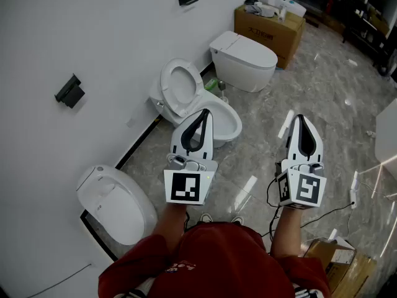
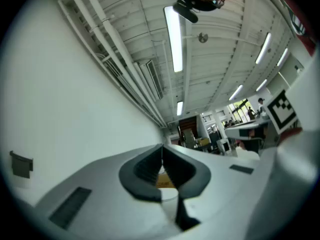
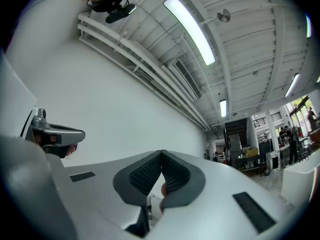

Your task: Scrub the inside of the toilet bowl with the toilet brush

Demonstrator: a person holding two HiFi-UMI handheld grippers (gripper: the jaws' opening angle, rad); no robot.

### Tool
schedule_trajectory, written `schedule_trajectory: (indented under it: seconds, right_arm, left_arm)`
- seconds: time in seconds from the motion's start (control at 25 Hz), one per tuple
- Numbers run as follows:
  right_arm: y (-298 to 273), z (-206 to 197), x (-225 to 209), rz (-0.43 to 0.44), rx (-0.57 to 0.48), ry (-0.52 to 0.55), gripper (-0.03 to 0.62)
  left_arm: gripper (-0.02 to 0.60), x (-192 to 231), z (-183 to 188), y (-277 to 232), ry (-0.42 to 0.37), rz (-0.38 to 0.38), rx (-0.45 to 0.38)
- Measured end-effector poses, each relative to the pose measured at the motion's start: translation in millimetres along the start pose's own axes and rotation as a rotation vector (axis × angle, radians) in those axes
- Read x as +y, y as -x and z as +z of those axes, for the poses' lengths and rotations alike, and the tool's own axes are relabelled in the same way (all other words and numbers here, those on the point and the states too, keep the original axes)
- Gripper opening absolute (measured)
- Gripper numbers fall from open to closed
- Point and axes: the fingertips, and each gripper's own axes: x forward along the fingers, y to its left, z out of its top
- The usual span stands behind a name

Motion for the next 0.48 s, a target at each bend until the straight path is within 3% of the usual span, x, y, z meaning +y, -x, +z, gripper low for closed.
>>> schedule_trajectory:
  seconds: [0.48]
  right_arm:
    - [1.0, -12.5, -30.6, -0.014, 0.005, -0.022, 0.000]
  left_arm:
    - [-0.002, -26.9, -4.6, -17.4, 0.004, -0.008, 0.000]
